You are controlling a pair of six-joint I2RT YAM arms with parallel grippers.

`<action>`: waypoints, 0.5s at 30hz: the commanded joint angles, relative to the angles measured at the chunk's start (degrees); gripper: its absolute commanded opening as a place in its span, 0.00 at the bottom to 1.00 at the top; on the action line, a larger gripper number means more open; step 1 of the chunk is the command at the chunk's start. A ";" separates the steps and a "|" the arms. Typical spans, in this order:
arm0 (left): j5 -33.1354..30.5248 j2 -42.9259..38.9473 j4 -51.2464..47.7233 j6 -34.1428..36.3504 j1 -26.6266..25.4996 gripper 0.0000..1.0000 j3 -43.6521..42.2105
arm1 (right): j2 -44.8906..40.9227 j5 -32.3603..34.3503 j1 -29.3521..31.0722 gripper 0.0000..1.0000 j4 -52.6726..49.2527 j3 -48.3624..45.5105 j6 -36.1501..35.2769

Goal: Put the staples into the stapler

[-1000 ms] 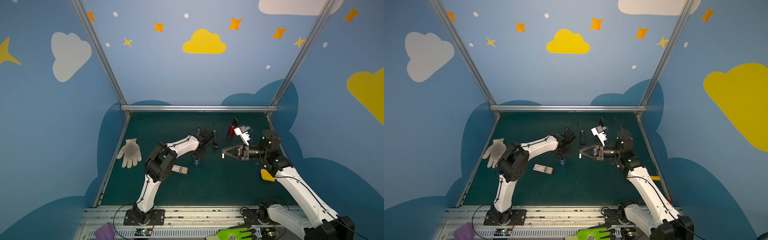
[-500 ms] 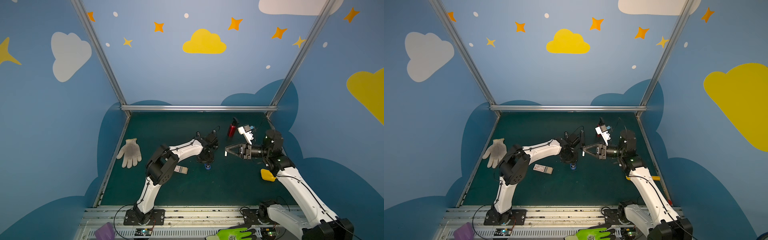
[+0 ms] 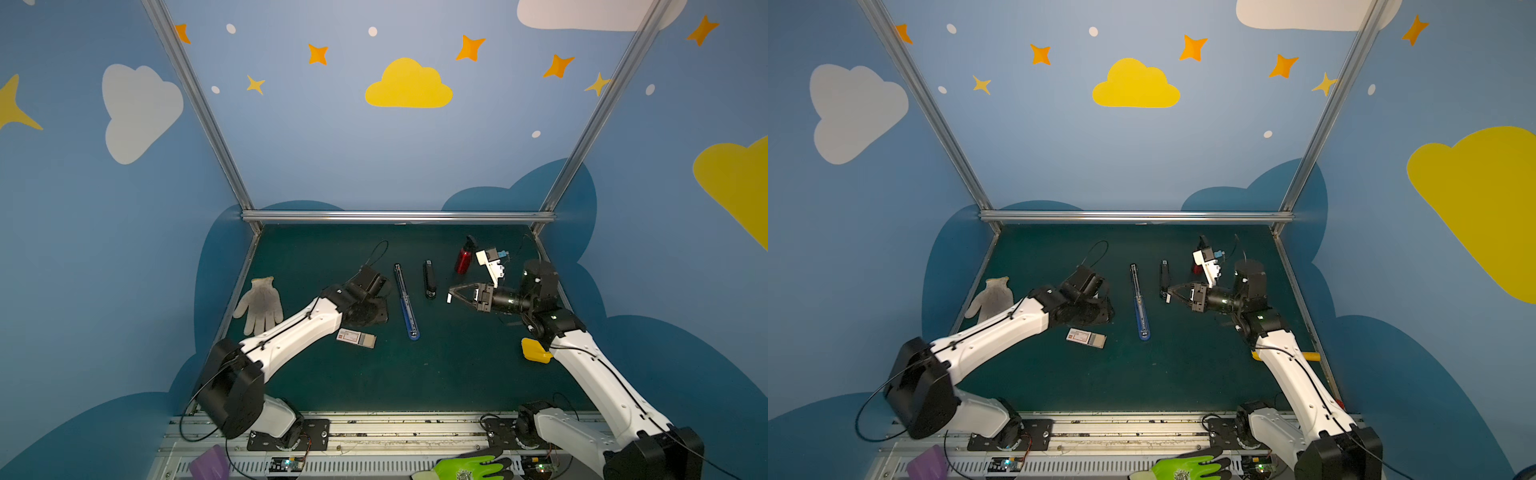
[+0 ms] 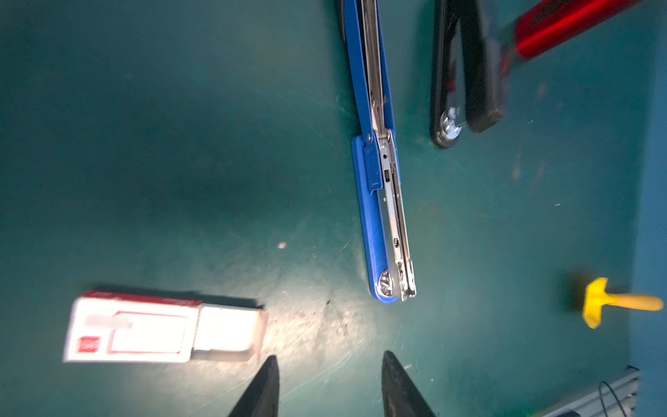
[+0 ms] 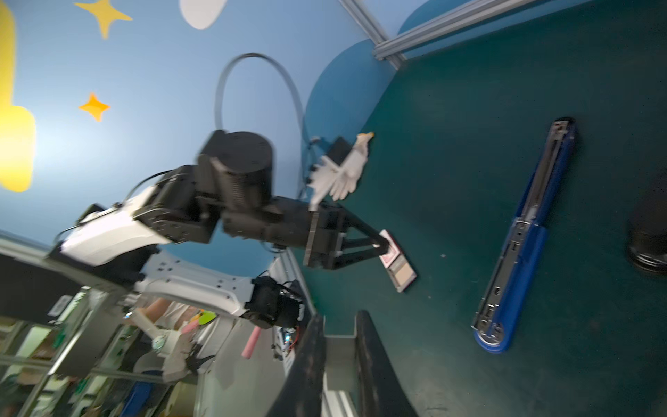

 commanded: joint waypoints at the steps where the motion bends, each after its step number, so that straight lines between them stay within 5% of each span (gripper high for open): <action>1: -0.13 -7.35 3.55 0.99 0.70 0.52 -4.99 | 4.31 12.95 4.07 0.18 -4.15 4.60 -5.07; 7: 6.29 -19.97 14.98 -0.48 1.96 0.62 -15.55 | 14.58 27.41 11.43 0.17 -8.99 12.09 -7.11; 15: 10.42 -22.65 15.50 -0.09 2.00 0.62 -15.71 | 28.30 46.21 18.59 0.17 -19.00 23.59 -6.93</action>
